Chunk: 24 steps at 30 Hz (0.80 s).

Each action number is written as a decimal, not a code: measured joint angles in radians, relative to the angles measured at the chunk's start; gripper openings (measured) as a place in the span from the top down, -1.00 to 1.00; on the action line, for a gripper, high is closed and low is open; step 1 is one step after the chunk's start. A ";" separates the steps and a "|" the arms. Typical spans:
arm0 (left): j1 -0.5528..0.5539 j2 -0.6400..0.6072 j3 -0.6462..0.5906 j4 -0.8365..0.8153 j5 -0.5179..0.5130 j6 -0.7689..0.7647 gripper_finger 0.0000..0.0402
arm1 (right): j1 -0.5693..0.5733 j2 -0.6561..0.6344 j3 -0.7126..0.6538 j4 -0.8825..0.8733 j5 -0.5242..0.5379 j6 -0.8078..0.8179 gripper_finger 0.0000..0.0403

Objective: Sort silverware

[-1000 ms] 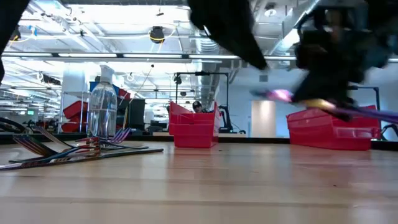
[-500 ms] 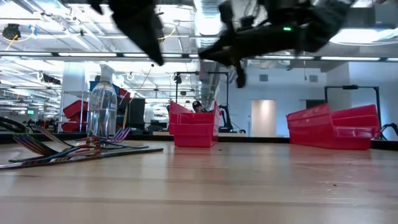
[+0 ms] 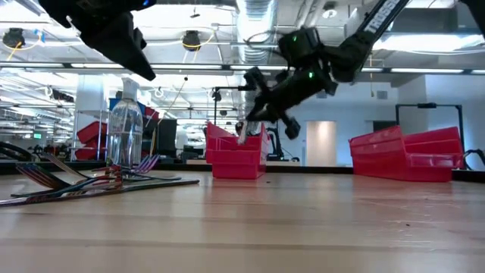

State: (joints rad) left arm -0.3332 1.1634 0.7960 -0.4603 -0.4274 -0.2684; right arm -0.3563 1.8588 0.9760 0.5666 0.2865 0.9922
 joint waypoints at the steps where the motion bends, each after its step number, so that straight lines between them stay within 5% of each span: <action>1: 0.000 -0.002 -0.002 -0.001 0.000 0.002 1.00 | -0.008 0.007 0.005 0.004 -0.018 0.003 0.94; 6: 0.000 -0.002 -0.003 -0.004 0.000 0.030 1.00 | -0.020 0.011 0.015 0.002 -0.023 -0.019 0.61; 14: 0.001 -0.002 -0.003 -0.005 0.001 0.087 1.00 | 0.025 -0.131 0.015 -0.196 -0.115 -0.288 0.12; 20: 0.001 -0.002 -0.003 0.004 0.000 0.123 1.00 | 0.027 -0.216 0.015 -0.239 0.048 -0.492 0.02; 24: 0.001 -0.002 -0.003 0.002 0.000 0.118 1.00 | 0.004 -0.281 0.015 -0.329 0.015 -0.482 0.04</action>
State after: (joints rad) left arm -0.3325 1.1618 0.7929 -0.4583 -0.4270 -0.1507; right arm -0.3522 1.5780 0.9905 0.2380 0.3014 0.5102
